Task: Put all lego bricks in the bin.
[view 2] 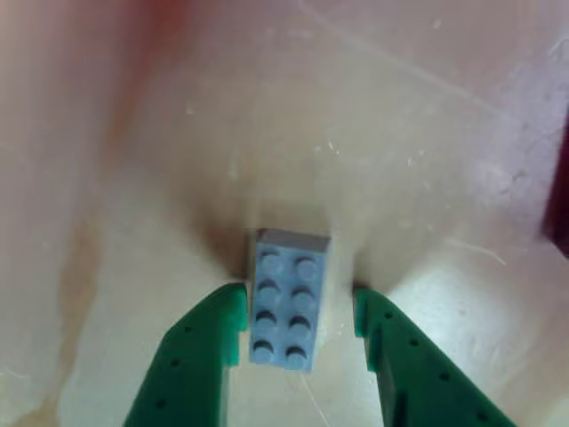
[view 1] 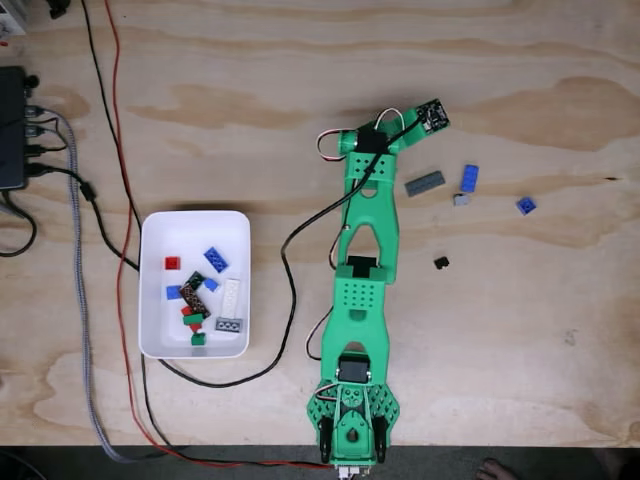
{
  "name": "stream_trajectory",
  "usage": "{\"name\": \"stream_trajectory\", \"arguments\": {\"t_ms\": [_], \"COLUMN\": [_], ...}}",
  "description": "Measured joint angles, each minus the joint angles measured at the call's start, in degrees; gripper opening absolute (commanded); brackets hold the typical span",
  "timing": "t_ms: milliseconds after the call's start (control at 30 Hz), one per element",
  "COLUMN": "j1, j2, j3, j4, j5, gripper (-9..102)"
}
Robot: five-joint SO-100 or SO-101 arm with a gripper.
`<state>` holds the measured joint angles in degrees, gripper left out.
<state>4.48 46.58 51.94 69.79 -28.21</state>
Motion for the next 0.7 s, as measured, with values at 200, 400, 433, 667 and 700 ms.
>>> {"name": "stream_trajectory", "arguments": {"t_ms": [200, 400, 433, 667, 700], "j1": [1.67, 2.20, 2.20, -13.01, -15.56], "j2": [0.62, 13.62, 16.44, 44.12, 48.60], "j3": [2.29, 21.71, 26.19, 42.80, 42.80], "j4": [-1.41, -7.38, -8.96, -2.46, -0.70], "j5": [-2.11, -2.11, -1.49, 4.22, 5.54], "gripper": [0, 0, 0, 0, 0]}}
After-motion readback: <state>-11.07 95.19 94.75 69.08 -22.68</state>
